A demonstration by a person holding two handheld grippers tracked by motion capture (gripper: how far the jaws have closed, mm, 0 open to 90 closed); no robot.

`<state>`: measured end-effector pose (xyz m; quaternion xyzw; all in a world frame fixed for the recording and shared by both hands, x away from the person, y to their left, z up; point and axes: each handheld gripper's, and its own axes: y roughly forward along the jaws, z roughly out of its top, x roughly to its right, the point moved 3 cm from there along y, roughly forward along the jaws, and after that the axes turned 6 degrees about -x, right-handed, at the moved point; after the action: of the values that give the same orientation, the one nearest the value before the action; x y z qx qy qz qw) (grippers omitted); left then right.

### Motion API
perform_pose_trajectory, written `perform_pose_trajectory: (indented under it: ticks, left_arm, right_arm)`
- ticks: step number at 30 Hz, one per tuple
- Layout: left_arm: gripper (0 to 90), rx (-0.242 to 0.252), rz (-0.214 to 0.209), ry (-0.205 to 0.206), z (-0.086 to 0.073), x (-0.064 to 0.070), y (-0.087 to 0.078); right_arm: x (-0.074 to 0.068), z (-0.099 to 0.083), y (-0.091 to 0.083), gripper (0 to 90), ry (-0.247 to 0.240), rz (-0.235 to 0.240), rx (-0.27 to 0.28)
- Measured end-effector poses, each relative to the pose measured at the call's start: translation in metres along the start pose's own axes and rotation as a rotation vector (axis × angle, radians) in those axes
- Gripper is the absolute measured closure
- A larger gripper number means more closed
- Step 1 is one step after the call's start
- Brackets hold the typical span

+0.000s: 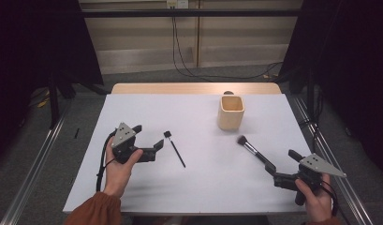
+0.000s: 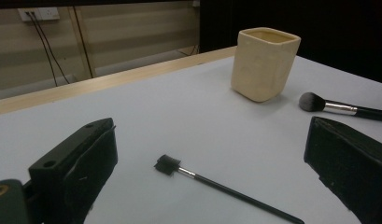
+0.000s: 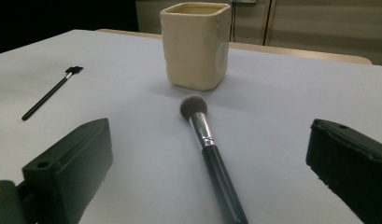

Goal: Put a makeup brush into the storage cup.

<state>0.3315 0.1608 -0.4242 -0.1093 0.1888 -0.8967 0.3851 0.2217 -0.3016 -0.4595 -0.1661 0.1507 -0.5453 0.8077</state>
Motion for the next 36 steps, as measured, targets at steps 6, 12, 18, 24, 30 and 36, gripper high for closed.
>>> perform_pose_trajectory:
  ticks: [6,12,18,24,30,36]
  left_arm:
    - [2.6,-0.036,0.005,0.015,0.007,-0.002,0.017]
    - [2.2,-0.086,0.005,0.018,0.008,-0.002,0.031]
    - [2.3,-0.169,0.008,0.004,0.005,-0.003,0.041]
    - [2.8,-0.239,-0.006,0.003,0.001,-0.001,0.047]
    - [3.5,-0.358,-0.027,0.009,-0.001,0.001,0.054]
    - [4.2,-0.431,-0.028,-0.037,0.003,0.005,0.061]
  right_arm:
    - [0.0,0.0,0.0,0.2,-0.002,0.0,-0.001]
    - [0.0,0.0,0.0,0.2,-0.005,-0.001,-0.004]
    - [-0.001,-0.001,-0.001,0.2,-0.005,-0.001,-0.006]
    - [0.0,-0.001,0.0,0.2,-0.003,-0.001,-0.01]
    - [0.0,-0.001,0.0,0.2,-0.007,-0.003,-0.011]
    - [0.0,-0.001,0.0,0.2,-0.006,-0.006,-0.014]
